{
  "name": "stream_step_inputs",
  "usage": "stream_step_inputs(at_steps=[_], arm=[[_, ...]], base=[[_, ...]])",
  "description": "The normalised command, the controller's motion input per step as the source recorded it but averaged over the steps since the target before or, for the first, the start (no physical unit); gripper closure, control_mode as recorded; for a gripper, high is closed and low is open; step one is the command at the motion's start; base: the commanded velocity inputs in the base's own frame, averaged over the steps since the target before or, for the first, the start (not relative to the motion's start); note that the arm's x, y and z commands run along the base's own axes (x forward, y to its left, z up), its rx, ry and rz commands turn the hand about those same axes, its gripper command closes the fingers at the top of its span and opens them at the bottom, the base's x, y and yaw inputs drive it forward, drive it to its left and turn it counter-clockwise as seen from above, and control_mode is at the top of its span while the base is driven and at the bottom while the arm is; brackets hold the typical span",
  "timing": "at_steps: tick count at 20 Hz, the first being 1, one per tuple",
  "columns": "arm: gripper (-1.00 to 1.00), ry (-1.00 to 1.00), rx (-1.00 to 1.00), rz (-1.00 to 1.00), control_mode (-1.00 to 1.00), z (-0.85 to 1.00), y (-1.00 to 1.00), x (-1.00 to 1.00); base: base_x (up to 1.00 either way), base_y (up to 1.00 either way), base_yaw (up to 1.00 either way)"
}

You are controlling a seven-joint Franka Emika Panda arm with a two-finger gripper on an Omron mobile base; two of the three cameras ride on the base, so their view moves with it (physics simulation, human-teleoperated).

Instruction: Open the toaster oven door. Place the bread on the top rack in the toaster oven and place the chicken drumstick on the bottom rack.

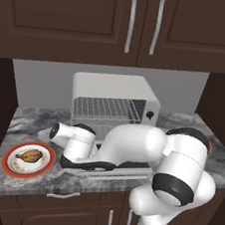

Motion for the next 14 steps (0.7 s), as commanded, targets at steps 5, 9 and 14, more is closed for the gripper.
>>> stream_step_inputs(at_steps=[5,9,14], arm=[[1.00,0.10,0.00,-0.20,-1.00,-0.28,0.17,-0.51],[1.00,0.10,0.00,-0.20,-1.00,-0.31,0.17,-0.54],[1.00,0.09,0.00,-0.19,-1.00,-0.25,0.15,-0.62]], base=[[0.00,0.00,0.00],[0.00,0.00,0.00],[0.00,0.00,0.00]])
